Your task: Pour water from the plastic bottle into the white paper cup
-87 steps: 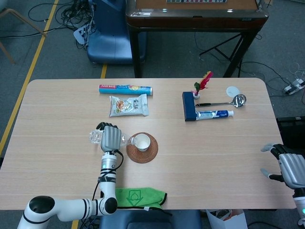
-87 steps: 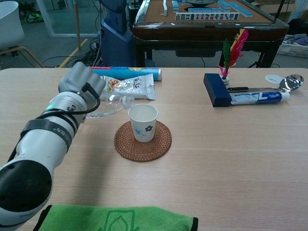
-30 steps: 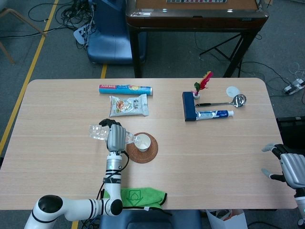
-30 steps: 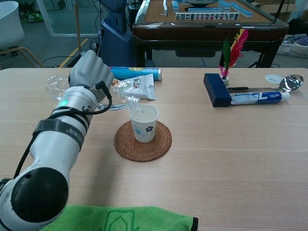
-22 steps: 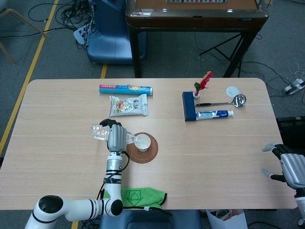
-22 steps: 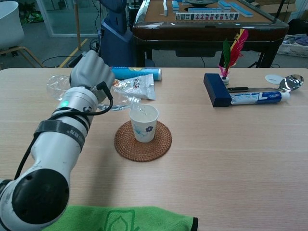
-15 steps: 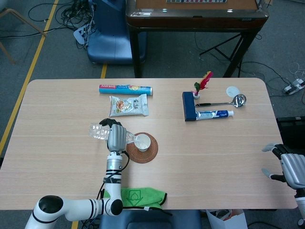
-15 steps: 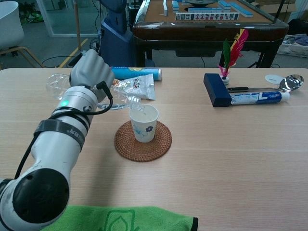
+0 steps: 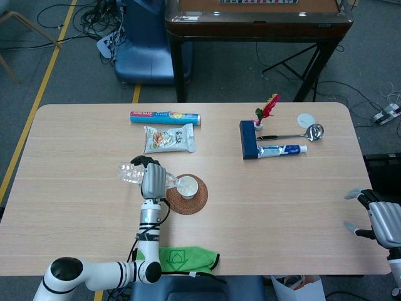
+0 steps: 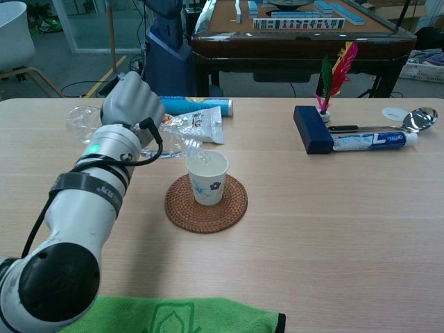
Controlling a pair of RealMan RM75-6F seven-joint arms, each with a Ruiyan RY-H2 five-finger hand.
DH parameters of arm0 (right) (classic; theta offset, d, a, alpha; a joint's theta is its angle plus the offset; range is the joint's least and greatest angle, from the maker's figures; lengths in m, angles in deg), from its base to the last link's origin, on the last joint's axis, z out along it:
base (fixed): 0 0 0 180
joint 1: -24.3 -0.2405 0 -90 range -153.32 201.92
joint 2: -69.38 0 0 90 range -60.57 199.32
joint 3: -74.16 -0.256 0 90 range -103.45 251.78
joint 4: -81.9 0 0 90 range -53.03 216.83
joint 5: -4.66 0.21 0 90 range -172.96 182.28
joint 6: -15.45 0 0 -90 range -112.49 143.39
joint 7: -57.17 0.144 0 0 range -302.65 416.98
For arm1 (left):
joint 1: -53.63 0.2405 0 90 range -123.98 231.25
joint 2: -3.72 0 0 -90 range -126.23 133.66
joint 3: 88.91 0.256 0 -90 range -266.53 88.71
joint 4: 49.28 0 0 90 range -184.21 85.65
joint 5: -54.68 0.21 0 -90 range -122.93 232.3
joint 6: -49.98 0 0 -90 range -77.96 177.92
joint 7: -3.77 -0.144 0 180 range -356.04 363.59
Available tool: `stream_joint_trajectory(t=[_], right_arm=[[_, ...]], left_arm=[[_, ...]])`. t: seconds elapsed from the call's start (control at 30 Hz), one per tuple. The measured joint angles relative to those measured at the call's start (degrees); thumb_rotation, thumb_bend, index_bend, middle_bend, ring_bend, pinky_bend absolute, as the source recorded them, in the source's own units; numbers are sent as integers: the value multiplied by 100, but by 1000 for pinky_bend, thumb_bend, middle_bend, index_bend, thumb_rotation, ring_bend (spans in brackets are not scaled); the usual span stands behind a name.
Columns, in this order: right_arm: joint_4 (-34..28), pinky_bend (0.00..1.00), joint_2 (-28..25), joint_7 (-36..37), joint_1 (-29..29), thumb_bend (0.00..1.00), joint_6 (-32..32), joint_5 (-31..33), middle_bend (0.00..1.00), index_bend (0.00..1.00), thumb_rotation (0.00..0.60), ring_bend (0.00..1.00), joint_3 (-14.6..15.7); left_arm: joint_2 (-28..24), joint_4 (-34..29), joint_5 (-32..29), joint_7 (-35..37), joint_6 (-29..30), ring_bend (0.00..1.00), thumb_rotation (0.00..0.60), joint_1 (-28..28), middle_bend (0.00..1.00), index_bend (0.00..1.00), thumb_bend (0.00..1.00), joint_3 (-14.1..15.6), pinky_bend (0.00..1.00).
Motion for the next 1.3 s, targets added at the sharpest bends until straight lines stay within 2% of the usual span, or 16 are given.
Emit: stream_joint_trajectory(t=[0.67, 1.0, 1.3], right_arm=[[-5, 435, 24, -66, -11, 161, 29, -16, 279, 354, 600, 231, 20], [13, 435, 53, -101, -32, 161, 80, 20, 279, 353, 600, 231, 15], [24, 435, 88, -144, -54, 161, 126, 51, 279, 354, 600, 231, 14]], left_arm=[[-1, -189, -256, 294, -203, 458, 600, 142, 791, 719, 23, -185, 417], [-223, -575, -434, 1045, -659, 470, 600, 237, 805, 731, 23, -347, 417], [-539, -913, -428, 2114, -892, 472, 600, 435, 801, 722, 24, -468, 422]])
